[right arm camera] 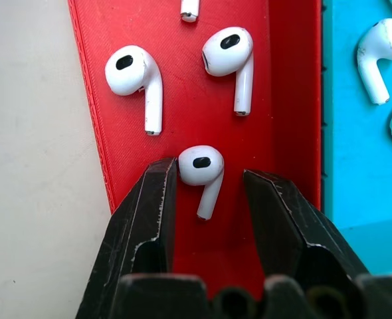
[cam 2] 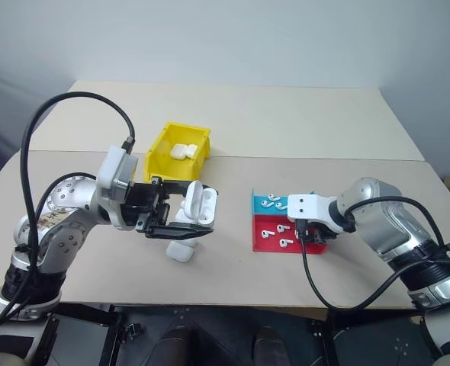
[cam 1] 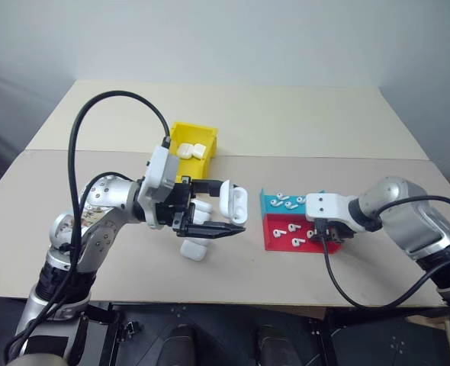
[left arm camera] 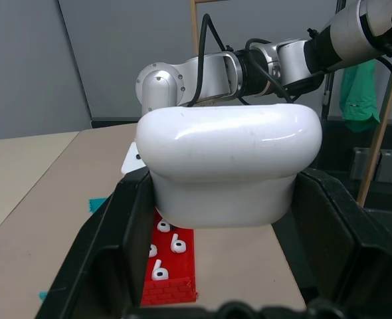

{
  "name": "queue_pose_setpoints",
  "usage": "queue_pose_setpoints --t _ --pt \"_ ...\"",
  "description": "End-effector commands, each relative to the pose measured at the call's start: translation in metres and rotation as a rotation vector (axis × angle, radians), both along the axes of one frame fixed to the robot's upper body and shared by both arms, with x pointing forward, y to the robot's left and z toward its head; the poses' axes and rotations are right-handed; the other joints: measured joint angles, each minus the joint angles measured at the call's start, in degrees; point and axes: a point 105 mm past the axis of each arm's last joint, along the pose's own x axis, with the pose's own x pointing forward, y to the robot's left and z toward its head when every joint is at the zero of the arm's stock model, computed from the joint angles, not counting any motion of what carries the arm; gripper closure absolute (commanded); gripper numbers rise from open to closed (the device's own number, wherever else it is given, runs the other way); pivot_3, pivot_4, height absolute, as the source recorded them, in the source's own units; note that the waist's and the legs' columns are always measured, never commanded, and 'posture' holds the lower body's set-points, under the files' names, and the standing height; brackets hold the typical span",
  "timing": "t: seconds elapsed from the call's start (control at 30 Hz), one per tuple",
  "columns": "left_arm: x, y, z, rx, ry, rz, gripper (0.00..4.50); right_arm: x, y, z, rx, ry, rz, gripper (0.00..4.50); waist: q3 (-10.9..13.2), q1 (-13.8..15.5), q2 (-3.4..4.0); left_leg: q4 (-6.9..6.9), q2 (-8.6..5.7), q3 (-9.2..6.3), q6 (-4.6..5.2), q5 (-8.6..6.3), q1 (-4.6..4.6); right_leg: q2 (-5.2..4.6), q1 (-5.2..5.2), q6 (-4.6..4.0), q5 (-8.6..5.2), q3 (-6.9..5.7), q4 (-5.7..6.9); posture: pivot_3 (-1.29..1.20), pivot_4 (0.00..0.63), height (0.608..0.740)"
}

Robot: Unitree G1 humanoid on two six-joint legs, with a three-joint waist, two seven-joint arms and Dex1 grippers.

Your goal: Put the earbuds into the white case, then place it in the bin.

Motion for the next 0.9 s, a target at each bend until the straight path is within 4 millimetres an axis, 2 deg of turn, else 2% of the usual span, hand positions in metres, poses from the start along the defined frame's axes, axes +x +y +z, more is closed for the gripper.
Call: queue_pose_setpoints --t 0.03,0.13,0.17,0.33,0.53,0.63,0.73,0.9 --pt "-0.007 0.001 0.010 -0.010 -0.048 -0.012 1.71 -0.002 -0.001 -0.001 -0.004 0.007 0.017 2.91 0.00 0.00 0.00 0.00 0.00 0.00 0.00 0.00 0.01 0.00 0.01 0.00 0.00 0.00 0.00 0.00 0.150 0.740" --pt "-0.006 0.001 0.010 -0.009 -0.050 -0.010 1.71 -0.003 0.000 0.000 0.003 0.008 0.026 3.75 0.00 0.00 0.00 0.00 0.00 0.00 0.00 0.00 0.02 0.00 0.02 0.00 0.00 0.00 0.00 0.00 0.150 0.740" --pt "-0.006 0.001 0.010 -0.009 -0.050 -0.010 1.71 -0.003 0.001 0.001 0.014 0.007 0.019 3.88 0.00 0.00 0.00 0.00 0.00 0.00 0.00 0.00 0.03 0.00 0.04 0.00 0.00 0.00 0.00 0.00 0.150 0.740" --pt "-0.005 0.000 0.011 -0.012 -0.052 -0.016 1.71 -0.006 -0.001 0.014 0.073 -0.024 -0.016 3.88 0.00 0.02 0.00 0.00 0.00 0.00 0.00 0.00 0.02 0.00 0.03 0.00 0.00 0.00 0.00 0.00 0.150 0.740" --pt "-0.003 -0.001 0.016 -0.030 -0.030 -0.059 1.71 -0.033 0.005 0.070 0.356 -0.052 -0.065 3.88 0.08 0.41 0.12 0.00 0.00 -0.01 0.00 0.00 -0.07 -0.01 -0.03 0.01 0.01 -0.01 -0.02 0.00 0.150 0.740" --pt "0.000 -0.002 0.020 -0.040 -0.029 -0.080 1.71 -0.048 0.014 0.105 0.596 -0.096 -0.054 3.88 0.08 0.39 0.12 -0.01 0.00 -0.04 0.00 0.00 -0.03 0.00 0.02 0.01 0.01 -0.03 -0.02 0.00 0.150 0.740" --pt "0.006 -0.008 0.022 -0.033 -0.005 -0.097 1.71 -0.054 0.031 0.143 0.906 -0.222 -0.011 3.88 0.09 0.14 0.10 0.00 0.01 -0.07 0.00 0.00 0.05 0.02 0.12 -0.01 0.02 -0.04 -0.02 0.00 0.150 0.740" --pt "0.018 -0.021 0.026 -0.013 0.029 -0.098 1.71 -0.066 0.057 0.173 1.198 -0.279 0.076 3.88 0.10 0.01 0.14 -0.01 0.01 -0.09 0.00 0.00 0.06 0.04 0.08 -0.01 0.05 -0.03 0.09 0.00 0.150 0.740"
